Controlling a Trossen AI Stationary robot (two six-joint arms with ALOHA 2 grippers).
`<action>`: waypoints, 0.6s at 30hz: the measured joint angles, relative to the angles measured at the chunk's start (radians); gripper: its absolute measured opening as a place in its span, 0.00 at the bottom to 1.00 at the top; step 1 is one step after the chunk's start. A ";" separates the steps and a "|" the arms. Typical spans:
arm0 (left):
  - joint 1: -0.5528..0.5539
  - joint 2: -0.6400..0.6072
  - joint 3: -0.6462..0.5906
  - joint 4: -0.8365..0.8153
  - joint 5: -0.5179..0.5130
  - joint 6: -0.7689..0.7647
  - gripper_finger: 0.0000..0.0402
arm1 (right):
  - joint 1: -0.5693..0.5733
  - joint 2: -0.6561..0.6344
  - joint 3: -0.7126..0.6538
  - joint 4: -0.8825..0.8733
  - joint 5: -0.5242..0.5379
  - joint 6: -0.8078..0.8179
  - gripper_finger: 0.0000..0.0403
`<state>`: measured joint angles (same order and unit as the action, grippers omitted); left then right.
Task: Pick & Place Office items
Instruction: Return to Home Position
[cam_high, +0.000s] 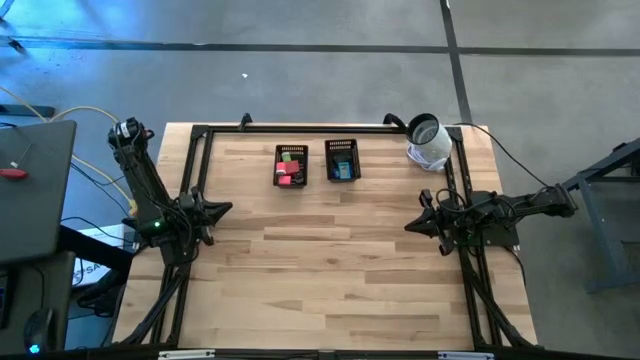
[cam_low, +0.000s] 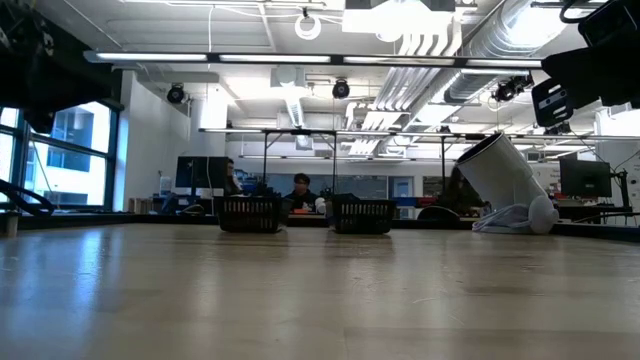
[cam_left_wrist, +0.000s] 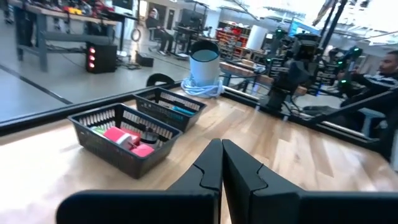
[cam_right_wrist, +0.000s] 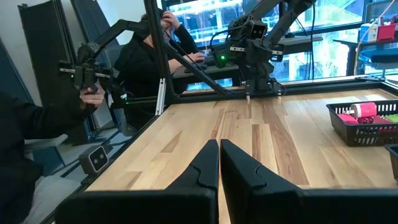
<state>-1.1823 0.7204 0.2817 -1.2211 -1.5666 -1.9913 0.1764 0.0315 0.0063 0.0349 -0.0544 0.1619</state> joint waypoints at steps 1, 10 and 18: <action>0.010 0.011 0.000 0.001 -0.001 0.000 0.00 | 0.000 0.000 0.000 0.000 0.000 0.002 0.01; 0.035 0.121 0.000 0.013 -0.004 -0.089 0.00 | 0.000 0.000 0.000 0.005 0.000 0.003 0.01; 0.077 0.081 0.000 -0.060 -0.022 -0.269 0.00 | 0.000 0.000 0.000 0.024 0.002 0.004 0.01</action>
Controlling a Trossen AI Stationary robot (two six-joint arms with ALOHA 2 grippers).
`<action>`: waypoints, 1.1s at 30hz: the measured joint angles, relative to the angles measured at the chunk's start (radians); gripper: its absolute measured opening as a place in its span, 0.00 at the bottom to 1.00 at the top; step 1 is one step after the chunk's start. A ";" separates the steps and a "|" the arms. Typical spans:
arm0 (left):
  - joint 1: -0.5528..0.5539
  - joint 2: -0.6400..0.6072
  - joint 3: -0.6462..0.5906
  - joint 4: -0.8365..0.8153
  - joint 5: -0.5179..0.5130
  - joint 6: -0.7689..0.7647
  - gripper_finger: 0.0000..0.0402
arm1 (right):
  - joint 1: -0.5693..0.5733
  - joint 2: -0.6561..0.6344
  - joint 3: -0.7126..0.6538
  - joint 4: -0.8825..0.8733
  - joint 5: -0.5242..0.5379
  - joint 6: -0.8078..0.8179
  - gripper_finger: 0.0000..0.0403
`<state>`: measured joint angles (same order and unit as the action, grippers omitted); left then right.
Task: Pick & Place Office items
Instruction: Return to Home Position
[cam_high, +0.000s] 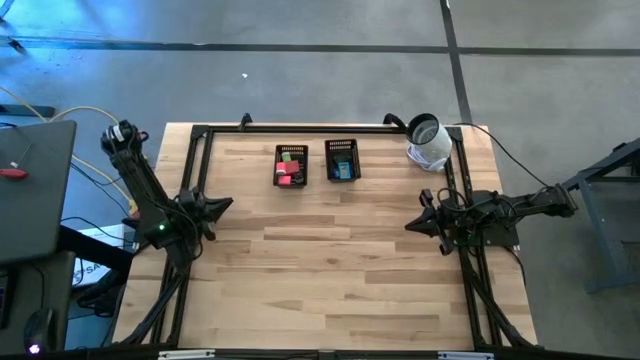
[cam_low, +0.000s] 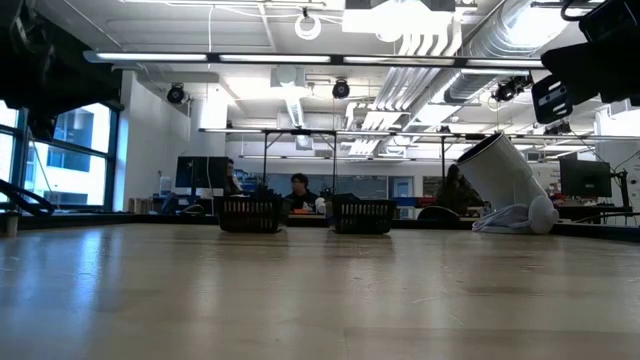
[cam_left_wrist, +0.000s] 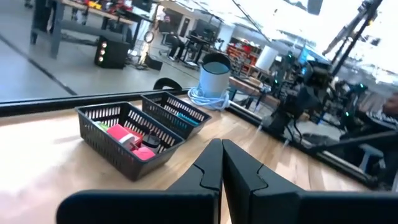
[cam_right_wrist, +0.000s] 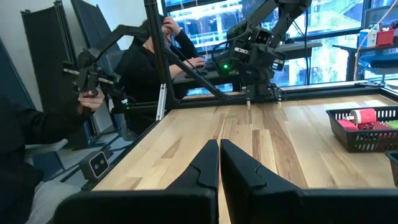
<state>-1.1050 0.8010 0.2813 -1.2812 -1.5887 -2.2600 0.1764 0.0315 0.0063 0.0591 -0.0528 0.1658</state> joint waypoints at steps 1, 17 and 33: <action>0.007 -0.011 0.000 -0.003 0.001 -0.001 0.00 | 0.000 0.000 0.000 0.002 0.000 0.000 0.01; 0.091 -0.326 0.033 -0.022 0.019 0.076 0.00 | 0.000 0.000 0.000 0.005 0.001 0.014 0.01; 0.453 -0.474 0.035 -0.013 0.018 0.061 0.00 | 0.000 0.000 0.000 0.004 0.026 0.025 0.01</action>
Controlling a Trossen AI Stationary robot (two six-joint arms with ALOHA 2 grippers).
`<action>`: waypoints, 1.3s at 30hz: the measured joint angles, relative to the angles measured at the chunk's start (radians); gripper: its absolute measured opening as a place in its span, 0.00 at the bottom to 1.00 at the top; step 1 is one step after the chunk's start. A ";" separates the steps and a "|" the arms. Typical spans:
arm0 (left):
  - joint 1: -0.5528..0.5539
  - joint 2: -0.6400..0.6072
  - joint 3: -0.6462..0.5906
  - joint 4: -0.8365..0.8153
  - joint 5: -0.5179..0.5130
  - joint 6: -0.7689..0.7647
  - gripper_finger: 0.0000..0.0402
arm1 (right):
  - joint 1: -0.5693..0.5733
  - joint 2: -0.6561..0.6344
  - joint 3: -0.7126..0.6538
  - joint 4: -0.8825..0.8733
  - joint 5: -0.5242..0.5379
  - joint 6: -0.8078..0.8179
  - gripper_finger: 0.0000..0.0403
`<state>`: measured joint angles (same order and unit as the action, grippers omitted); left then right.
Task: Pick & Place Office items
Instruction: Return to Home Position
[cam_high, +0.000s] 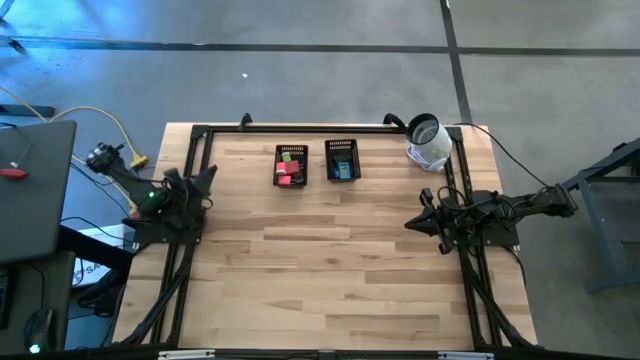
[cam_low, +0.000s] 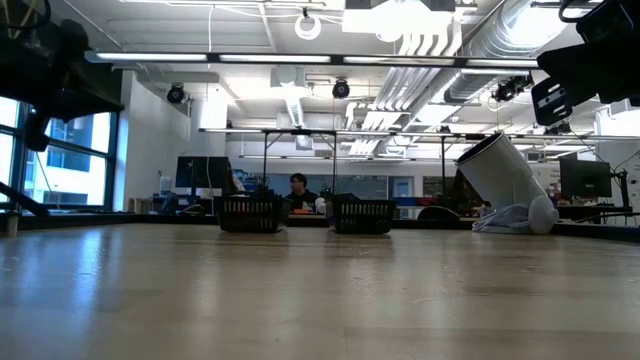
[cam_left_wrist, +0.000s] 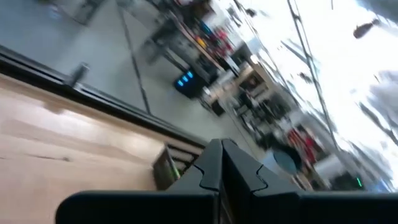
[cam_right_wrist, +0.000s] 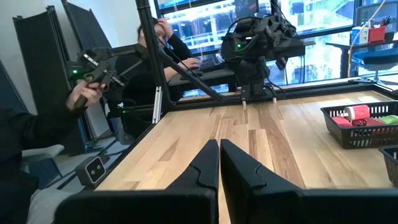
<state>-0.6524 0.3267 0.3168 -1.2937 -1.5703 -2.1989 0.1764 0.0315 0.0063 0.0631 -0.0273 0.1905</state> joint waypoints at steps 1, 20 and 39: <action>0.029 0.000 0.000 0.000 0.000 -0.015 0.00 | 0.000 0.000 0.000 0.000 0.000 0.000 0.01; 0.156 0.003 0.001 0.011 -0.003 -0.034 0.00 | 0.000 0.000 0.000 0.000 -0.001 0.000 0.01; 0.139 0.025 -0.005 0.557 0.002 1.145 0.00 | 0.000 0.000 0.000 0.000 0.001 0.000 0.01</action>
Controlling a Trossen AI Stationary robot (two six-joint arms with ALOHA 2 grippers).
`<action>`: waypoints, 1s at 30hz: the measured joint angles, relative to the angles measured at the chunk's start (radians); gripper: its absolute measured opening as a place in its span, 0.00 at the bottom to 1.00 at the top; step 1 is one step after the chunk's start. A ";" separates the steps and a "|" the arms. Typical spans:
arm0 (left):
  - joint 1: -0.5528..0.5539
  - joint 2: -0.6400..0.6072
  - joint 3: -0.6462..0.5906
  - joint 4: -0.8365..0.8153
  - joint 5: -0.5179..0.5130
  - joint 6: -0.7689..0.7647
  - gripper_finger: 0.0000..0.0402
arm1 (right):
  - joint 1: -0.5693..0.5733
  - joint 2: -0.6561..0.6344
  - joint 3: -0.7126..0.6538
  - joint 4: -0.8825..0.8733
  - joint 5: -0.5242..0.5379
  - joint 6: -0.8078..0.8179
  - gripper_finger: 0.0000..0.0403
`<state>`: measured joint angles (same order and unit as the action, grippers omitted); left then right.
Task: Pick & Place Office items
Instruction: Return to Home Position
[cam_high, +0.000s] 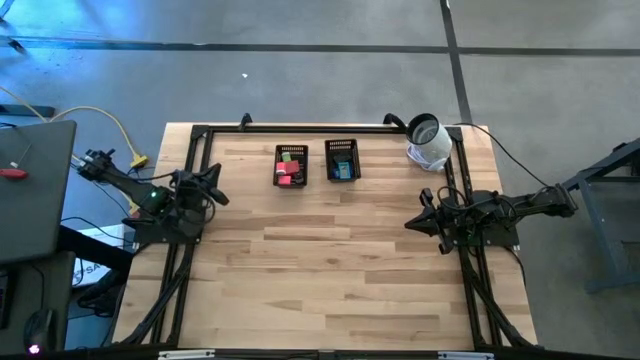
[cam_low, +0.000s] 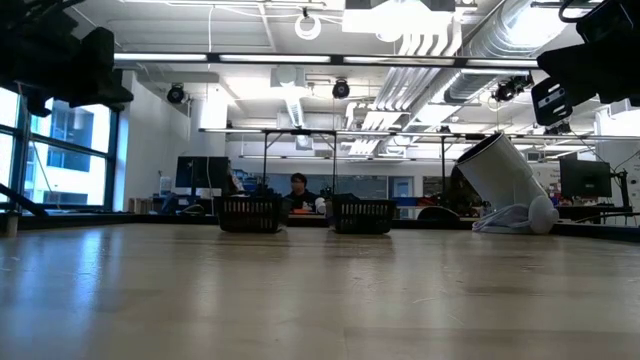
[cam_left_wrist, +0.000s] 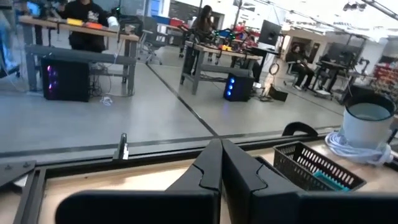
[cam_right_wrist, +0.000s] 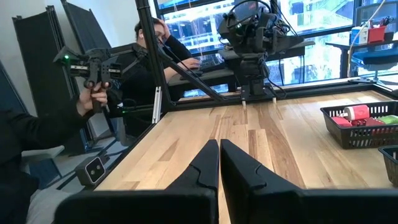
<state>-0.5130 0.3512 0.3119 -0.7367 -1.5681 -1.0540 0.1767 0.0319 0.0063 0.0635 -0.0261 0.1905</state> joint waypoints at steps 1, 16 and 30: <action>0.007 0.003 0.000 0.015 0.000 0.000 0.00 | 0.000 0.000 0.000 0.000 0.000 0.000 0.01; 0.133 0.024 -0.002 0.237 0.104 0.198 0.00 | 0.000 0.000 0.000 0.000 -0.010 0.023 0.01; 0.155 0.196 -0.002 1.023 0.673 1.242 0.00 | 0.000 0.000 0.000 0.000 -0.006 0.026 0.01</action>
<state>-0.3577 0.5472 0.3103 0.2864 -0.8951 0.1877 0.1768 0.0319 0.0059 0.0635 -0.0326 0.2169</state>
